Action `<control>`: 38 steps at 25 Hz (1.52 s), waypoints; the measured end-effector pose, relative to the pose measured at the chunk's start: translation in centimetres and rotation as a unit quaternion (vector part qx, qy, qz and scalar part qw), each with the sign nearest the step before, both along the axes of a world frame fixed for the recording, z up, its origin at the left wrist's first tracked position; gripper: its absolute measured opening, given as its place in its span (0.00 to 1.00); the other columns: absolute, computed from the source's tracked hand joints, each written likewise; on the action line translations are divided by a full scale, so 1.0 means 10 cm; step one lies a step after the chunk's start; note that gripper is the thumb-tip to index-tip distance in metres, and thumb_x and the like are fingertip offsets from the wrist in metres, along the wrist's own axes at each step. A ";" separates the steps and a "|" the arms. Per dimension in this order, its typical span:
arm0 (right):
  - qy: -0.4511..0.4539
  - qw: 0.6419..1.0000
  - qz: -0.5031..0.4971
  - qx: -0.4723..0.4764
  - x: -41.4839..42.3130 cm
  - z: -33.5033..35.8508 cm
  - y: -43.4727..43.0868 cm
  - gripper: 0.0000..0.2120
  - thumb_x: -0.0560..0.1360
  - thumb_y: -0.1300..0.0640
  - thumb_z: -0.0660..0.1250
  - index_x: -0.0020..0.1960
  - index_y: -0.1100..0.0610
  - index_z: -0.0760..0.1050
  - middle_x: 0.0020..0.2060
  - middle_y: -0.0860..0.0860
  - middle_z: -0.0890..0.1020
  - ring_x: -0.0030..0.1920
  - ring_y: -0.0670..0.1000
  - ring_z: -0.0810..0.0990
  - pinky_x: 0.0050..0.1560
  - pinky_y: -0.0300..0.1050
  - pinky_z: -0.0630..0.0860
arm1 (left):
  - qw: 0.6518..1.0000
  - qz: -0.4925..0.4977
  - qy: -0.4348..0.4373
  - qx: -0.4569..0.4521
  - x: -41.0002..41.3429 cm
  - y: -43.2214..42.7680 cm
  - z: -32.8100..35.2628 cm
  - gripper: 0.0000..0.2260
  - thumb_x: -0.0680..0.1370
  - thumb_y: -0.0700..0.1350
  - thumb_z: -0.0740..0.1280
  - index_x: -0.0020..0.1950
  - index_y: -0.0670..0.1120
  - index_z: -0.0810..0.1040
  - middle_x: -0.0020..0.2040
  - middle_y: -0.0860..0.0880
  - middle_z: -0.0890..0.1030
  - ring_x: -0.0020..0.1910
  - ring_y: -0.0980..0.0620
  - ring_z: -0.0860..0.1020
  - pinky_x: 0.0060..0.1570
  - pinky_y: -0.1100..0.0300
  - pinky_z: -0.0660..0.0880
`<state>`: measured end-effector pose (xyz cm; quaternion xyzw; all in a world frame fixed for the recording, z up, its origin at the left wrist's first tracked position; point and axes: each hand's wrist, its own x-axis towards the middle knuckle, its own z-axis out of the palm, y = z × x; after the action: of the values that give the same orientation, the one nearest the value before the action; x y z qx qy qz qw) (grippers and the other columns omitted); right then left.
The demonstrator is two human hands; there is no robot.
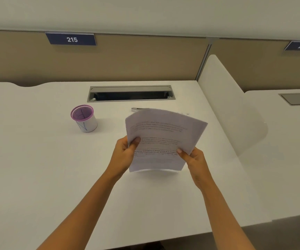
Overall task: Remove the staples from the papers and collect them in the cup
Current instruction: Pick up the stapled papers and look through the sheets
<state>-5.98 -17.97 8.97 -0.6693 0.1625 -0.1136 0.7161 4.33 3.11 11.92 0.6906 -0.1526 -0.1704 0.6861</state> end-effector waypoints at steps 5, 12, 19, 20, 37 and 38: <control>0.022 0.999 -0.006 -0.025 -0.09 0.26 -0.27 0.21 0.68 0.49 0.75 0.60 0.51 0.77 0.53 0.49 0.85 0.53 0.51 0.84 0.49 0.41 0.78 | 0.979 0.058 0.149 -0.130 0.15 0.09 0.06 0.10 0.81 0.44 0.61 0.59 0.50 0.79 0.56 0.49 0.84 0.54 0.48 0.82 0.50 0.50 0.80; -0.057 0.956 -0.024 0.286 -0.19 0.02 0.11 0.25 0.70 0.58 0.71 0.66 0.52 0.74 0.61 0.54 0.81 0.60 0.53 0.80 0.53 0.48 0.80 | 0.919 0.055 0.268 -0.284 0.12 0.11 0.04 0.13 0.80 0.40 0.60 0.63 0.48 0.76 0.59 0.47 0.83 0.57 0.47 0.81 0.51 0.48 0.81; -0.069 0.967 -0.032 0.243 -0.11 0.02 0.34 0.17 0.74 0.62 0.69 0.63 0.55 0.78 0.61 0.57 0.81 0.60 0.56 0.80 0.53 0.48 0.80 | 0.895 0.077 0.322 -0.300 0.07 0.19 -0.13 0.12 0.79 0.38 0.62 0.58 0.49 0.79 0.55 0.47 0.84 0.53 0.47 0.83 0.47 0.47 0.81; -0.064 0.971 -0.032 0.227 -0.12 0.03 0.30 0.16 0.74 0.62 0.68 0.62 0.55 0.79 0.60 0.57 0.82 0.60 0.56 0.81 0.53 0.48 0.80 | 0.901 0.091 0.316 -0.284 0.08 0.23 -0.15 0.12 0.79 0.37 0.63 0.58 0.49 0.79 0.54 0.48 0.85 0.53 0.48 0.83 0.47 0.47 0.81; 0.015 0.999 -0.043 0.022 -0.34 -0.01 -0.37 0.14 0.72 0.53 0.70 0.57 0.53 0.80 0.49 0.53 0.85 0.49 0.54 0.84 0.43 0.41 0.81 | 0.998 0.042 0.035 -0.012 0.29 0.48 -0.06 0.11 0.79 0.45 0.65 0.57 0.59 0.79 0.51 0.57 0.85 0.49 0.58 0.82 0.39 0.70 0.78; 0.022 0.999 -0.042 0.023 -0.36 -0.07 -0.37 0.14 0.71 0.53 0.71 0.56 0.53 0.81 0.49 0.53 0.85 0.50 0.54 0.84 0.45 0.42 0.80 | 0.999 0.037 0.035 -0.010 0.26 0.51 -0.13 0.12 0.79 0.43 0.65 0.58 0.57 0.79 0.51 0.56 0.85 0.50 0.58 0.82 0.41 0.71 0.78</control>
<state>-9.61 -21.63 8.29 -0.6476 0.2090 -0.1253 0.7220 6.94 8.19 10.65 0.6825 -0.1047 -0.1677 0.7037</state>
